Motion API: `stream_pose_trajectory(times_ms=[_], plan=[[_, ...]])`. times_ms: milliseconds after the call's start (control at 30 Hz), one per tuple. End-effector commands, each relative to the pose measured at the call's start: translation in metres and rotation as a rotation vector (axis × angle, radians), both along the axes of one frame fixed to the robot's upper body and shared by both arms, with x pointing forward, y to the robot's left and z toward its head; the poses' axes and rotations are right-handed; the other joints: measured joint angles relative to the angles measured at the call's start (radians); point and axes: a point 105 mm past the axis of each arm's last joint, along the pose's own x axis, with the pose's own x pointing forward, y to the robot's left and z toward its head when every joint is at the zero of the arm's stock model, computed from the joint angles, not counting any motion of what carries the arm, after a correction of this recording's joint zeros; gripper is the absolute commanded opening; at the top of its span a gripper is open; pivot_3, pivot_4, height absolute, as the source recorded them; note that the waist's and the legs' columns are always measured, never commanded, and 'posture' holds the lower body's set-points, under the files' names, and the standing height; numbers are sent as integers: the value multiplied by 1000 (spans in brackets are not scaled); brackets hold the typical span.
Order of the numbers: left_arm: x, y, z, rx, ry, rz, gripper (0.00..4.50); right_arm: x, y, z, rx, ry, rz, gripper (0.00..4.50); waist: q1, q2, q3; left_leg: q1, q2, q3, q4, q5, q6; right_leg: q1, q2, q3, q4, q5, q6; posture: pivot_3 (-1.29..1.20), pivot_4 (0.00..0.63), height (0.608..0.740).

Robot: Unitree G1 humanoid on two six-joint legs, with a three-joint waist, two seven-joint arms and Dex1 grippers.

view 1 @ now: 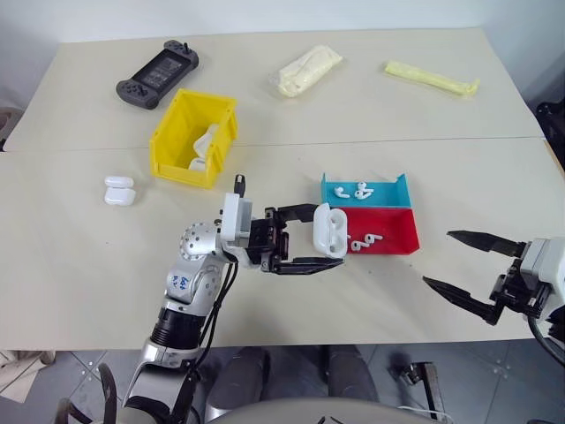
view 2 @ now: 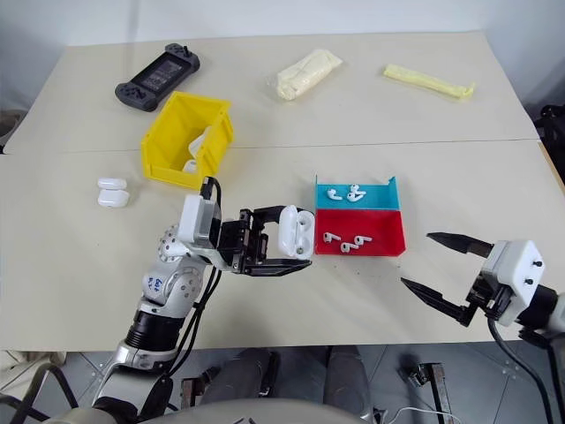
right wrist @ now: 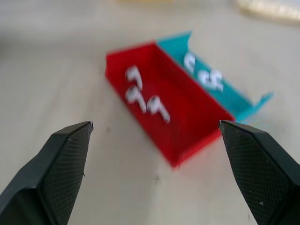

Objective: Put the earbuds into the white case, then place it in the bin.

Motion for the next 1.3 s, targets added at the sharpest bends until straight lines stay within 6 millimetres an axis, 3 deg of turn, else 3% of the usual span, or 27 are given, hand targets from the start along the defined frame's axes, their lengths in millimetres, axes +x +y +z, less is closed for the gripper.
stream_pose_trajectory(times_ms=[33,200,300,500,800,1000,1300], plan=[[-2,3,1,17,-36,8,2787,5,18,12,-66,43,37,4500,1,1,0,0,0,0,0,0,0,0,0,0,0,0,0,0,150,740],[-3,8,-3,39,-29,44,2787,11,54,15,-176,137,192,4500,4,0,0,-1,1,-2,0,0,0,0,0,-2,-1,0,0,0,150,740],[-3,8,-4,46,-23,58,2787,21,65,16,-255,186,233,4500,7,0,0,-2,-1,-2,1,0,0,0,-2,-2,-2,0,0,0,150,740],[-5,8,-8,58,-14,82,2787,55,75,11,-470,226,260,4500,7,-1,1,-3,-1,-4,0,0,1,0,-2,-3,-6,1,1,0,150,740],[-5,7,-8,53,-10,122,2787,78,76,2,-604,242,258,4500,2,-1,1,-5,-1,-3,0,0,1,-3,-3,-3,-7,1,1,0,150,740],[-5,6,-8,49,-8,131,2787,86,76,-1,-635,239,263,2596,2,-1,1,-5,-1,-3,0,0,1,-3,-2,-3,-6,1,1,0,150,740],[-6,7,-6,50,-2,141,2787,89,79,-7,-656,243,295,2596,2,-1,1,-5,-1,-2,0,0,1,-3,-2,-3,-6,1,1,0,150,740]])
